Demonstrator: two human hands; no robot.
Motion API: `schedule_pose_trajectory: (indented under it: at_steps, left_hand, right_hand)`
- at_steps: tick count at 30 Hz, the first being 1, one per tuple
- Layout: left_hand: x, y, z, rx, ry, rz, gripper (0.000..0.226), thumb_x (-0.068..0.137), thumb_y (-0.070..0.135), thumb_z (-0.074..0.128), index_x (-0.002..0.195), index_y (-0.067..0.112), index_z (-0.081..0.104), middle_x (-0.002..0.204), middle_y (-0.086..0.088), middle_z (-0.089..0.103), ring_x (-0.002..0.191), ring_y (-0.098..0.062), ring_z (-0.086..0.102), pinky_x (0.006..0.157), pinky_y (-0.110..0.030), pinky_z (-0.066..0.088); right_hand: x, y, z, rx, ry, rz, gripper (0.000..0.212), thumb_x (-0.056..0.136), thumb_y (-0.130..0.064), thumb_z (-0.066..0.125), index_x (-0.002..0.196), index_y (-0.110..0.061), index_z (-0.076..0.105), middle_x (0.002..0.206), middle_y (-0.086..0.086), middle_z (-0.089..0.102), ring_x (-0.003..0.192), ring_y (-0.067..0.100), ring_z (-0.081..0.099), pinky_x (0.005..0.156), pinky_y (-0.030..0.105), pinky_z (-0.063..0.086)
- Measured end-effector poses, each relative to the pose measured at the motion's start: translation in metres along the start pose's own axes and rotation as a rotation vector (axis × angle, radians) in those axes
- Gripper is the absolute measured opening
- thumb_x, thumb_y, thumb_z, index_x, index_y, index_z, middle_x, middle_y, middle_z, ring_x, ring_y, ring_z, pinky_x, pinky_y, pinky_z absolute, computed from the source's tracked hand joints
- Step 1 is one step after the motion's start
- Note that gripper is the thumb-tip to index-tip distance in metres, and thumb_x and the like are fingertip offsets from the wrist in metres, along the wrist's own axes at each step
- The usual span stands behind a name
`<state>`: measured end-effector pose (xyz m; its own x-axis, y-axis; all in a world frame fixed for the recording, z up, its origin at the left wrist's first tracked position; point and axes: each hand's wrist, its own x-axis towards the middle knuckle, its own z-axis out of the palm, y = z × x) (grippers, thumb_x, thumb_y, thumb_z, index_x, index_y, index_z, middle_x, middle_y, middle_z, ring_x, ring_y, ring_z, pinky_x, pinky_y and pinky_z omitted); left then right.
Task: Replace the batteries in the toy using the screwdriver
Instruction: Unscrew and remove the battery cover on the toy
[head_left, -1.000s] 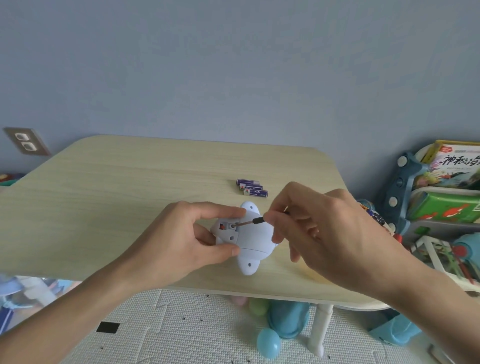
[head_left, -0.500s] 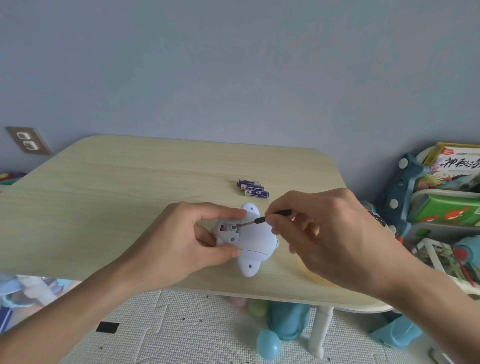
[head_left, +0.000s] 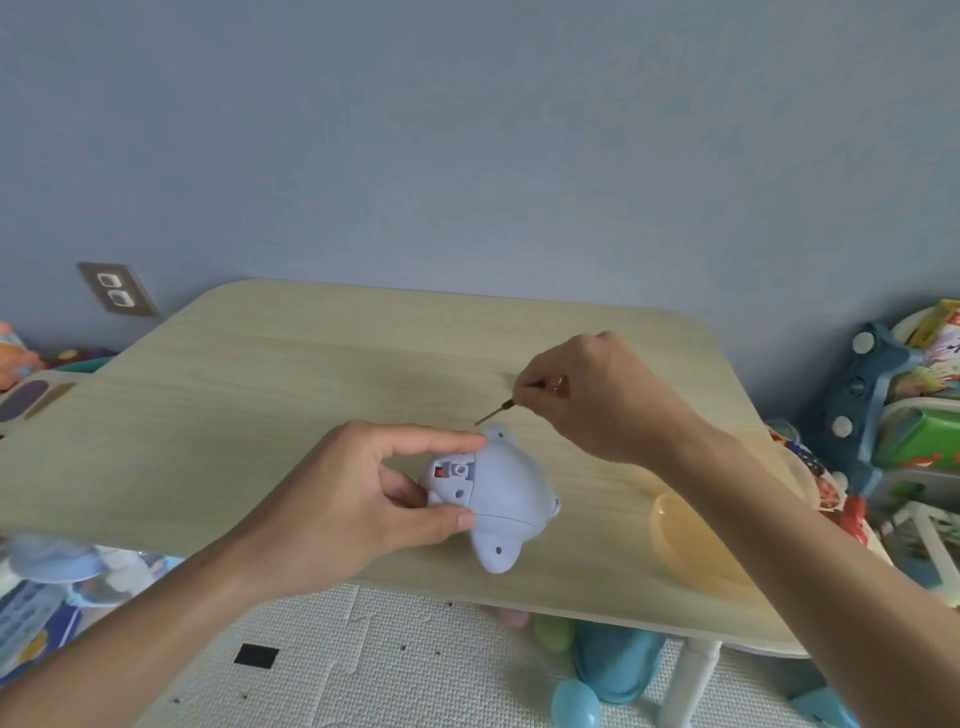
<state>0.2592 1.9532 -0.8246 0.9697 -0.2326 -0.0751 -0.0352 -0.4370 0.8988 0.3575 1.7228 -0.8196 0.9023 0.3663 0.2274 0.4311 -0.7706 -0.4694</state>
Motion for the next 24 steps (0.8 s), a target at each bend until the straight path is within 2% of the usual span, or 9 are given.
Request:
schedule_pose_trajectory:
  at_steps: [2,6,8,13,16,17,19,21,24]
  left_hand:
    - [-0.002,-0.002,-0.004,-0.006,-0.001,-0.005,0.054,0.081,0.021,0.092,0.125,0.047,0.074,0.060,-0.002,0.079,0.046,0.006,0.047,0.053,-0.005,0.037]
    - [-0.003,-0.011,-0.010,-0.032,-0.024,-0.016,0.055,0.079,0.030,0.093,0.125,0.055,0.072,0.072,-0.013,0.083,0.059,-0.008,0.051,0.061,-0.018,0.040]
    - [-0.004,-0.011,-0.011,-0.054,-0.027,-0.012,0.053,0.082,0.025,0.092,0.123,0.052,0.074,0.067,-0.009,0.082,0.054,-0.002,0.050,0.058,-0.011,0.040]
    - [-0.002,-0.012,-0.014,-0.067,-0.032,-0.012,0.054,0.083,0.022,0.091,0.126,0.050,0.074,0.064,-0.012,0.080,0.052,-0.004,0.043,0.053,-0.012,0.035]
    - [0.000,-0.010,-0.014,-0.070,-0.039,-0.007,0.052,0.084,0.016,0.090,0.127,0.042,0.074,0.058,0.002,0.076,0.047,0.004,0.044,0.051,-0.008,0.035]
    - [-0.001,-0.009,-0.014,-0.070,-0.046,-0.006,0.052,0.085,0.015,0.090,0.128,0.041,0.074,0.058,0.003,0.076,0.047,0.004,0.045,0.051,-0.007,0.036]
    - [0.000,-0.010,-0.015,-0.067,-0.056,-0.005,0.053,0.085,0.015,0.090,0.129,0.040,0.074,0.060,0.003,0.077,0.049,0.003,0.049,0.054,-0.008,0.039]
    - [0.003,-0.012,-0.016,-0.063,-0.059,-0.006,0.053,0.085,0.015,0.090,0.128,0.040,0.074,0.061,0.003,0.077,0.051,0.001,0.051,0.056,-0.010,0.040]
    - [0.006,-0.012,-0.014,-0.071,-0.072,-0.005,0.049,0.084,0.013,0.090,0.123,0.040,0.077,0.064,0.004,0.077,0.054,-0.005,0.054,0.056,-0.013,0.042]
  right_hand:
    - [0.009,-0.004,0.020,-0.035,-0.057,-0.028,0.017,0.093,-0.020,0.068,0.088,-0.021,0.084,0.084,-0.005,0.081,0.077,0.018,0.066,0.076,0.037,0.058]
    - [0.016,-0.005,0.040,-0.093,-0.152,0.027,0.015,0.090,-0.022,0.070,0.092,-0.027,0.084,0.094,-0.005,0.080,0.091,0.019,0.069,0.082,0.038,0.060]
    - [0.016,-0.005,0.043,-0.105,-0.156,0.040,0.014,0.090,-0.022,0.071,0.095,-0.026,0.084,0.096,-0.003,0.080,0.091,0.020,0.071,0.081,0.038,0.059]
    - [0.016,-0.001,0.043,-0.122,-0.163,0.002,0.018,0.092,-0.020,0.070,0.102,-0.024,0.084,0.096,-0.005,0.078,0.066,0.001,0.052,0.069,0.022,0.044]
    - [0.015,-0.001,0.036,-0.104,-0.158,-0.019,0.017,0.094,-0.020,0.072,0.108,-0.021,0.082,0.093,-0.010,0.072,0.065,-0.010,0.048,0.061,0.009,0.036]
    - [0.013,-0.002,0.030,-0.076,-0.124,-0.024,0.016,0.095,-0.020,0.073,0.109,-0.021,0.081,0.093,-0.012,0.070,0.067,-0.009,0.051,0.063,0.010,0.037]
    - [0.005,-0.008,0.010,-0.006,-0.027,-0.096,0.013,0.096,-0.020,0.072,0.107,-0.021,0.080,0.095,-0.013,0.072,0.072,-0.002,0.059,0.069,0.016,0.042]
    - [-0.010,-0.019,-0.012,0.053,0.006,-0.255,0.010,0.096,-0.023,0.071,0.104,-0.023,0.077,0.097,-0.013,0.071,0.079,0.000,0.063,0.071,0.013,0.044]
    - [-0.035,-0.032,-0.029,0.035,-0.133,-0.449,0.018,0.092,-0.033,0.075,0.109,-0.026,0.076,0.111,-0.011,0.068,0.097,-0.001,0.063,0.086,0.012,0.046]
